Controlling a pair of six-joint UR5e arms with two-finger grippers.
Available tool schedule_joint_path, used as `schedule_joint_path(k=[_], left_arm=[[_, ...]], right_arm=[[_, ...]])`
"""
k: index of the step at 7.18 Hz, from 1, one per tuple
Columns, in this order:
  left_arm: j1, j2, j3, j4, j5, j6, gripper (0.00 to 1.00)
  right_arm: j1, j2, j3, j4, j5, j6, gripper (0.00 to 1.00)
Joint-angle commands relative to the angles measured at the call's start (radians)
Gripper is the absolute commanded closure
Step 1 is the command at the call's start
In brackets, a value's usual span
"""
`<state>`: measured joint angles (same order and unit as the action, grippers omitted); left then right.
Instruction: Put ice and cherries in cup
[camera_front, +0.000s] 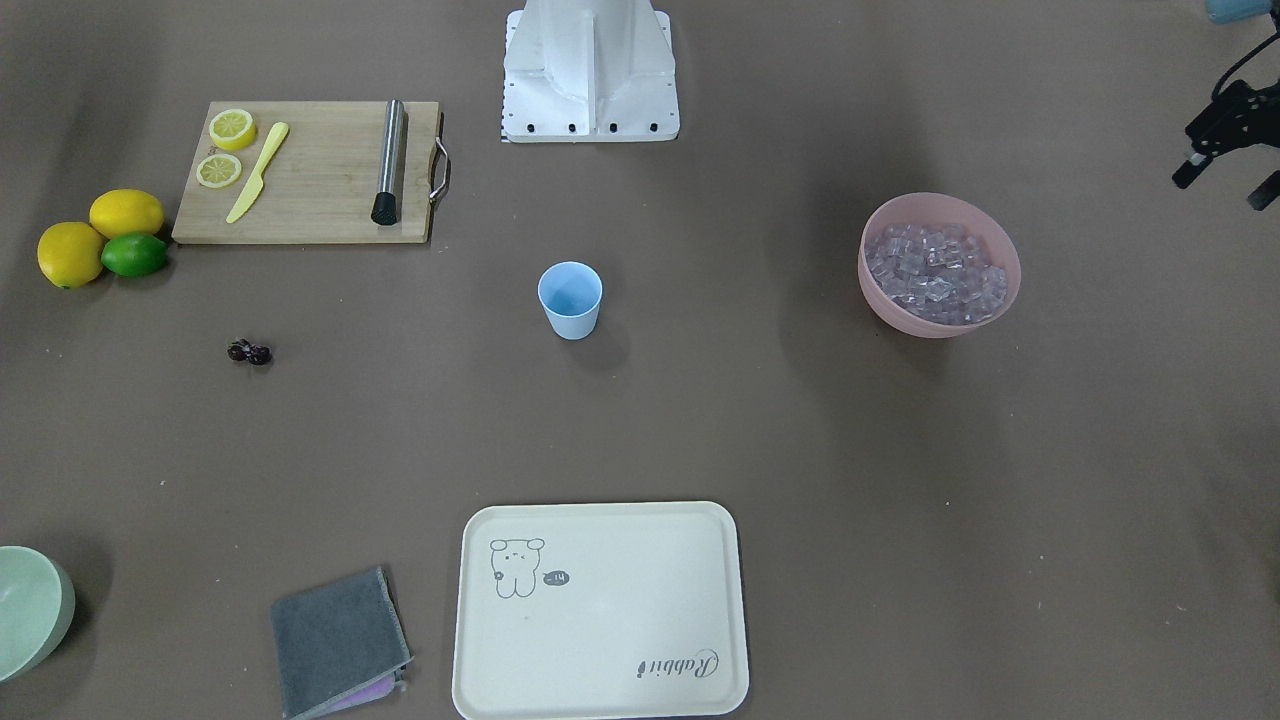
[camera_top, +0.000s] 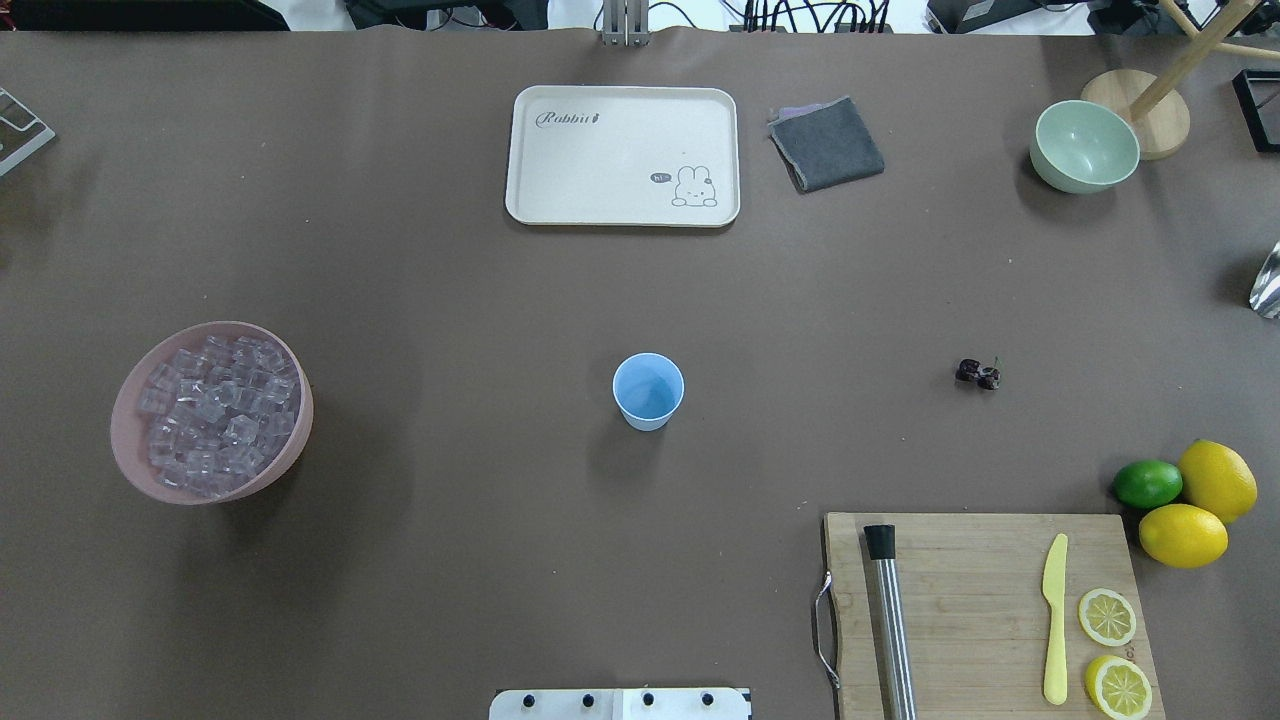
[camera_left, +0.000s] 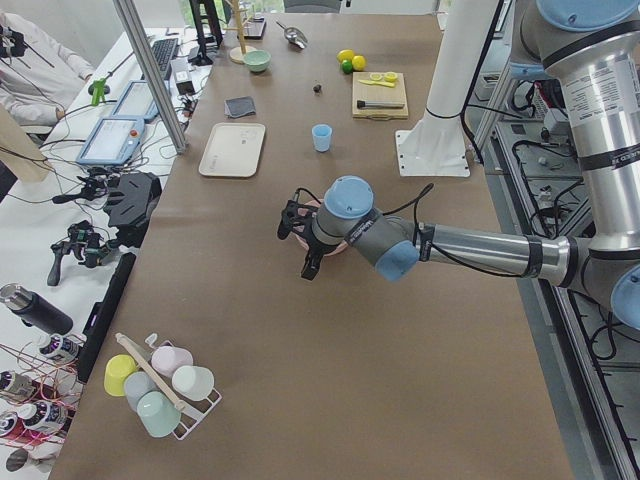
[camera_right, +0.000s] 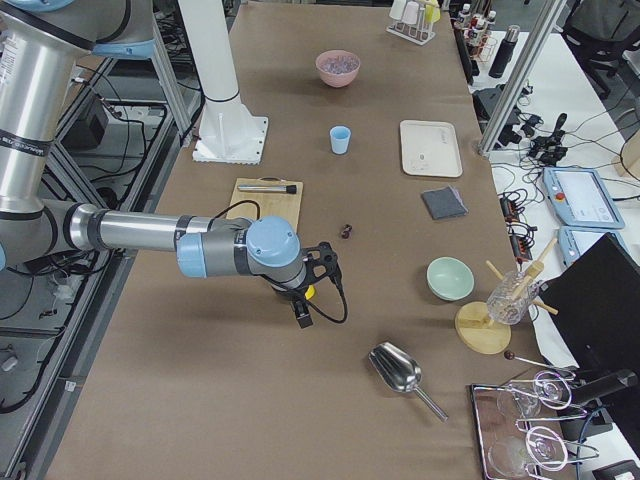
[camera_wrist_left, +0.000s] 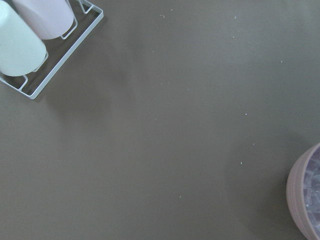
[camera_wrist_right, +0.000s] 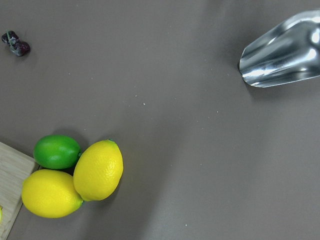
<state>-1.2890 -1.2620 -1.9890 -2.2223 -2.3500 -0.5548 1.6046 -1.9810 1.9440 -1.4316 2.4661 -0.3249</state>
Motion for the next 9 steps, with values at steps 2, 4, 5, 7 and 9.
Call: schedule_joint_path(k=[2,4,5,7,9], left_arm=[[0.301,-0.025,-0.094,0.000,0.182,-0.416,0.03],[0.407,-0.023,-0.108,0.001,0.291,-0.487,0.03],[0.460,-0.033,-0.123,0.007,0.304,-0.573,0.03],[0.606,-0.033,-0.139,0.053,0.478,-0.597,0.13],[0.695,-0.045,-0.140,0.104,0.489,-0.593,0.13]], right_arm=[[-0.003,-0.012,-0.004,-0.001,0.063,0.010,0.01],[-0.005,-0.012,-0.007,-0.004,0.076,0.017,0.02],[-0.005,-0.012,-0.008,-0.007,0.076,0.017,0.02],[-0.005,-0.016,-0.014,-0.006,0.076,0.017,0.02],[-0.005,-0.016,-0.020,0.000,0.074,0.014,0.01]])
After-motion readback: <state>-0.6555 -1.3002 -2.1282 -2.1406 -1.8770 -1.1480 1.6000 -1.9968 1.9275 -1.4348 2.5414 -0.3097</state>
